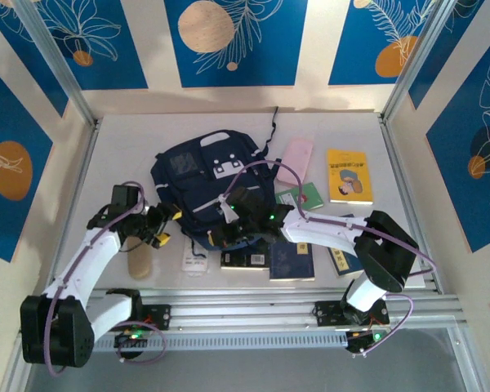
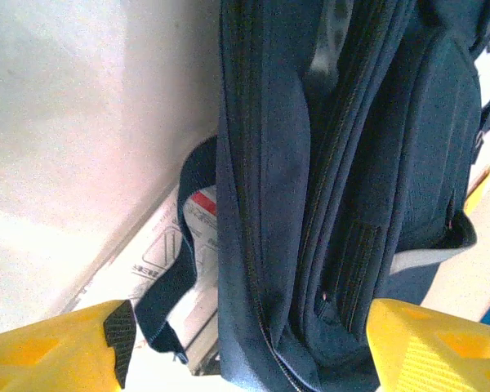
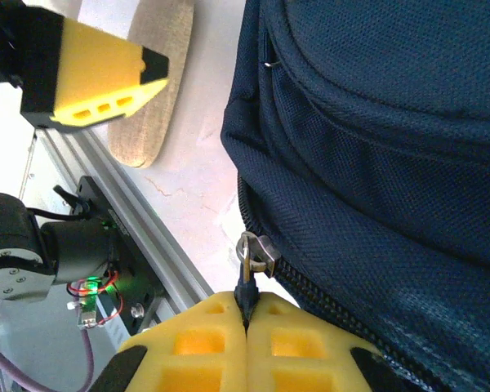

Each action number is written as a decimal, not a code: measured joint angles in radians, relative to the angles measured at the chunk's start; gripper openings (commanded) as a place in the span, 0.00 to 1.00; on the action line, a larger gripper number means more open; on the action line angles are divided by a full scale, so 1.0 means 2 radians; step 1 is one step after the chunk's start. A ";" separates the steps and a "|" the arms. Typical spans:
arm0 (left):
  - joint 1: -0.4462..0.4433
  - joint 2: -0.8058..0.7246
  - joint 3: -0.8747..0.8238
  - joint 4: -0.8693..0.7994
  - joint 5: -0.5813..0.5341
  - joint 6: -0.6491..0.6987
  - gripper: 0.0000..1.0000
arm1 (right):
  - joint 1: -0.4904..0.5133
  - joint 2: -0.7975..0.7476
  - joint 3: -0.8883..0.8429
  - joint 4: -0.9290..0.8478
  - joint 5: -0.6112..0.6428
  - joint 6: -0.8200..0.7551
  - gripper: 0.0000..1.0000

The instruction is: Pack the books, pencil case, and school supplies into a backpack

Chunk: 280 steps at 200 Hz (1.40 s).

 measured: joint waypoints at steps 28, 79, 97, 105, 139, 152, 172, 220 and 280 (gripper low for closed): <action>-0.022 -0.003 -0.015 0.041 -0.001 -0.039 0.60 | 0.001 0.002 0.000 0.004 -0.001 0.004 0.00; -0.055 0.025 -0.019 0.088 -0.013 -0.067 0.40 | 0.003 0.002 -0.005 0.018 -0.001 0.007 0.00; -0.059 0.033 -0.021 0.101 -0.018 -0.075 0.34 | 0.003 0.002 -0.008 0.021 -0.001 0.007 0.00; -0.061 0.038 -0.022 0.105 -0.019 -0.076 0.33 | 0.003 0.002 -0.008 0.022 -0.001 0.007 0.00; -0.067 0.055 -0.025 0.121 -0.025 -0.079 0.43 | 0.003 0.002 -0.010 0.026 -0.001 0.008 0.00; -0.069 0.060 -0.024 0.128 -0.028 -0.081 0.46 | 0.003 0.002 -0.011 0.026 -0.001 0.009 0.00; -0.073 0.067 -0.024 0.129 -0.033 -0.075 0.34 | 0.003 0.002 -0.014 0.026 -0.002 0.009 0.00; -0.078 0.083 -0.013 0.132 -0.048 -0.058 0.00 | 0.003 0.002 -0.014 0.026 0.000 0.009 0.00; -0.079 0.083 0.012 0.094 -0.076 -0.032 0.00 | 0.000 0.002 0.000 -0.039 0.016 -0.006 0.00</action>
